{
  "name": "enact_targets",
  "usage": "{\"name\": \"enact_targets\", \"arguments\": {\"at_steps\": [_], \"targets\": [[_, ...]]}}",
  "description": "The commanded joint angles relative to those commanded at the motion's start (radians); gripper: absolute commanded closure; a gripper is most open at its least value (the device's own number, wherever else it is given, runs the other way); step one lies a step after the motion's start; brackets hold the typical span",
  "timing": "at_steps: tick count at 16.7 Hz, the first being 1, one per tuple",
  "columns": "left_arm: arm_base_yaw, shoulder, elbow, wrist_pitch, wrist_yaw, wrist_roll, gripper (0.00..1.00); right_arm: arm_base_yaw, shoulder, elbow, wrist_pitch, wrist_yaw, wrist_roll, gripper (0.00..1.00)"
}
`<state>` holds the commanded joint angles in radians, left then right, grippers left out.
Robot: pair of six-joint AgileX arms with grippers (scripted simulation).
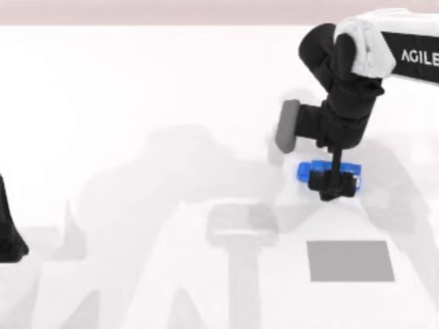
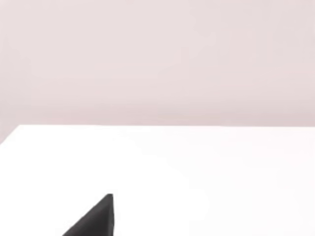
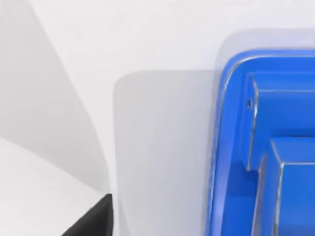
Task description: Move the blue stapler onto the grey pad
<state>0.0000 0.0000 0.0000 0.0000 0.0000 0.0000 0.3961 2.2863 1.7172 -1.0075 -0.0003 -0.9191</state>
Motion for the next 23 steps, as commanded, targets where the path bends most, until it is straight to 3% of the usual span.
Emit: {"name": "enact_targets", "arguments": {"at_steps": [2, 15, 23], "targets": [[0.000, 0.000, 0.000, 0.000, 0.000, 0.000, 0.00, 0.000, 0.000, 0.000, 0.000, 0.000, 0.000, 0.00], [0.000, 0.000, 0.000, 0.000, 0.000, 0.000, 0.00, 0.000, 0.000, 0.000, 0.000, 0.000, 0.000, 0.98], [0.000, 0.000, 0.000, 0.000, 0.000, 0.000, 0.00, 0.000, 0.000, 0.000, 0.000, 0.000, 0.000, 1.00]]}}
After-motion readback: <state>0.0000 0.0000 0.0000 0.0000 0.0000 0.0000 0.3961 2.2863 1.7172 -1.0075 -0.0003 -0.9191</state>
